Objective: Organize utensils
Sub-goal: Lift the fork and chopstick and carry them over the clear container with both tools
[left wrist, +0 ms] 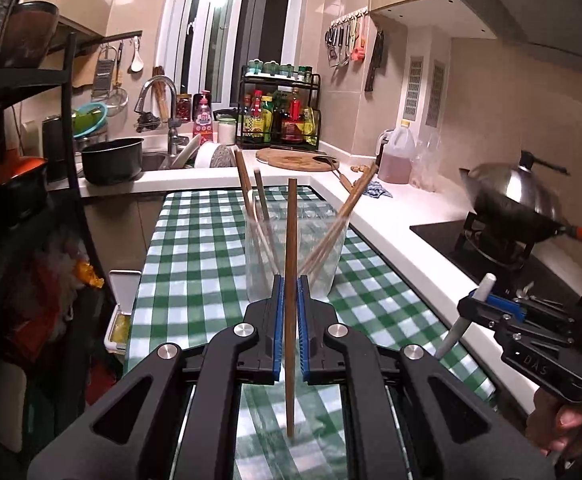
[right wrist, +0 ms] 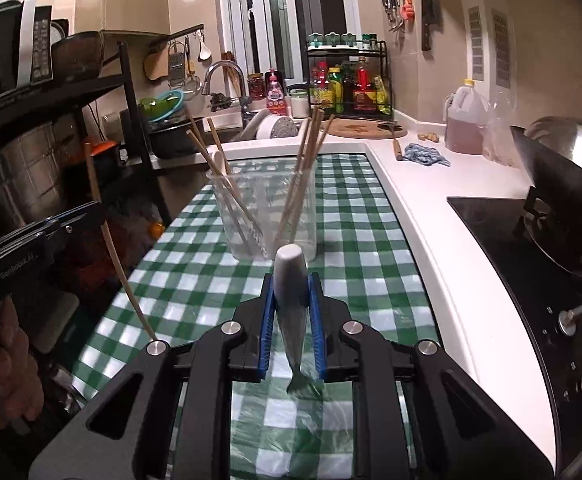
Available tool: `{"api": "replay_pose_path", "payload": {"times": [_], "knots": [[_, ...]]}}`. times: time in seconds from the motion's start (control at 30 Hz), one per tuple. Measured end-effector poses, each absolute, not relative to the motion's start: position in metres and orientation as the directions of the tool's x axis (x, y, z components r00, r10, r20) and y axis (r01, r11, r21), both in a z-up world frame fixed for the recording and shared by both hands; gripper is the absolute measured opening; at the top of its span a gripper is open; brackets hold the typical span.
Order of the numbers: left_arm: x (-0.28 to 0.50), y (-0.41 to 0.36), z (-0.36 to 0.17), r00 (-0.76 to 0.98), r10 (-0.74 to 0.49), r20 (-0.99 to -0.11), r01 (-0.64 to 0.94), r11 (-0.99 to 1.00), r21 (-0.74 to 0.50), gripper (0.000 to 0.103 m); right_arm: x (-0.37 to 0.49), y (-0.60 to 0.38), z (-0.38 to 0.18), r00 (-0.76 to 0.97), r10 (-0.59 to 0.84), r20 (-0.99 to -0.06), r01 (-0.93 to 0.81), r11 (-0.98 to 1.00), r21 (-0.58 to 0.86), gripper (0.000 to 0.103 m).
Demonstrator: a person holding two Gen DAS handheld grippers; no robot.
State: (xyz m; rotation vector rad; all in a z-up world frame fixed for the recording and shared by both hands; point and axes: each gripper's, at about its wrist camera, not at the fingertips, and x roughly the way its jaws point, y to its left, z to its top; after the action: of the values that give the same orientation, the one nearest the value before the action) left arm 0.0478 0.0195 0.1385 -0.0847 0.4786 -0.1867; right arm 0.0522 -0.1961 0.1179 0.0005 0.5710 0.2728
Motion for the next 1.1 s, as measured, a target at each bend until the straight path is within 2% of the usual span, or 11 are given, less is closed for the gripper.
{"api": "replay_pose_path", "payload": {"times": [0.33,0.67,0.77,1.1], "knots": [[0.101,0.029,0.198,0.868,-0.254,-0.426,0.196,0.965,-0.175,0.006,0.111,-0.184,0.194,0.809,0.329,-0.488,-0.327,0.941,0.092,0.017],[0.171,0.029,0.273,0.917,-0.263,-0.299,0.219,0.96,-0.173,0.006,0.187,-0.16,0.28,0.858,0.367,-0.36,-0.361,0.929,0.087,0.016],[0.198,0.031,0.27,0.916,-0.257,-0.307,0.209,0.961,-0.183,0.006,0.208,-0.154,0.28,0.87,0.353,-0.345,-0.348,0.934,0.079,0.017],[0.26,0.029,0.206,0.868,-0.249,-0.431,0.193,0.967,-0.169,0.006,0.27,-0.133,0.214,0.83,0.328,-0.451,-0.328,0.941,0.08,0.016]]}}
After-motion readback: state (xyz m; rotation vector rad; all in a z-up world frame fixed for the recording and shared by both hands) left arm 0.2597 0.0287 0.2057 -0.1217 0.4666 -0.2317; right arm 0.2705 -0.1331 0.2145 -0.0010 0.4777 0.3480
